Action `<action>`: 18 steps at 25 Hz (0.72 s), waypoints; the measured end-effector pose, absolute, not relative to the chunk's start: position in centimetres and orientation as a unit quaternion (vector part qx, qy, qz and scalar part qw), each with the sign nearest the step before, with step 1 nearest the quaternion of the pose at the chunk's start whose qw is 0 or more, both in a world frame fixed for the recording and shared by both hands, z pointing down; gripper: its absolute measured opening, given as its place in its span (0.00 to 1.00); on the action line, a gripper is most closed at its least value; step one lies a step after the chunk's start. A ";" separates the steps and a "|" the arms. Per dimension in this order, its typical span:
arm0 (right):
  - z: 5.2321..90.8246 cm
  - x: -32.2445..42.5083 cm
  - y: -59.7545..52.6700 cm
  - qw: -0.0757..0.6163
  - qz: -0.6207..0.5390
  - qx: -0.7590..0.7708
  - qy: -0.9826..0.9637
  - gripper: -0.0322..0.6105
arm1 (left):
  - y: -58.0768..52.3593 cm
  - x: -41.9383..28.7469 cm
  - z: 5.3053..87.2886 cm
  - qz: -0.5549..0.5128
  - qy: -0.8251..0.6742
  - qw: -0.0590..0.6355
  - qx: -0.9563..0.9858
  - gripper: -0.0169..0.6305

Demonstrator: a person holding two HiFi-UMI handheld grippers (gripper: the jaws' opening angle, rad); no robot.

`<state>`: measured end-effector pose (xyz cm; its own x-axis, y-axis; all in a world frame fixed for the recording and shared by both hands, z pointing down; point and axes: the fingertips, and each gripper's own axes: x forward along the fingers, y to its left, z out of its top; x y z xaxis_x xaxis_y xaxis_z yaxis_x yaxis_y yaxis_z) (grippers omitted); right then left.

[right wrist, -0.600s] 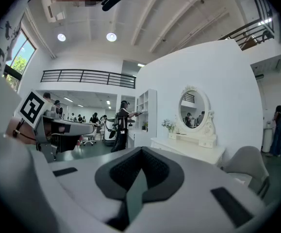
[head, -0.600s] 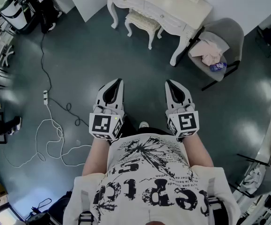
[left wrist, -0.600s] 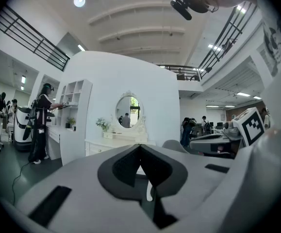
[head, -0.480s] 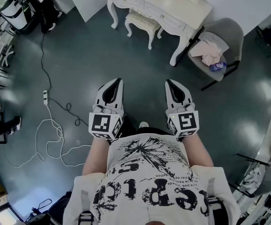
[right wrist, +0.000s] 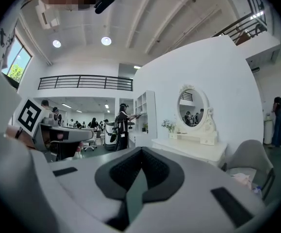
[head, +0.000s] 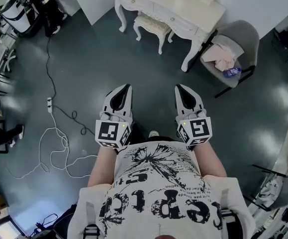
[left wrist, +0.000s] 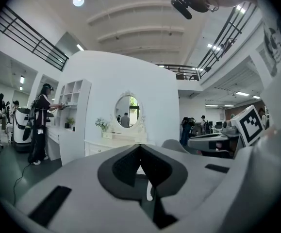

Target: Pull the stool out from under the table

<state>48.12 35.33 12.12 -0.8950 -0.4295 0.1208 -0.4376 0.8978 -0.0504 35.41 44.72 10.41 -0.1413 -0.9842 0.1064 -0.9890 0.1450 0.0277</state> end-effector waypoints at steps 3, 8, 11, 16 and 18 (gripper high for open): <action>12.4 47.5 34.5 0.054 0.041 0.223 -0.972 0.07 | 44.3 34.6 10.6 0.026 -0.757 0.050 0.650 0.05; 12.8 44.3 33.1 0.049 0.046 0.225 -0.972 0.07 | 43.1 31.3 11.2 0.022 -0.754 0.055 0.654 0.05; 13.1 41.2 32.4 0.059 0.041 0.225 -0.972 0.07 | 41.6 28.1 11.4 0.019 -0.749 0.059 0.660 0.05; 13.1 34.3 29.0 0.064 0.041 0.246 -0.966 0.07 | 37.8 20.8 11.5 0.019 -0.735 0.067 0.674 0.05; 13.1 31.3 27.6 0.069 0.039 0.258 -0.963 0.07 | 36.2 17.3 11.5 0.017 -0.729 0.071 0.680 0.05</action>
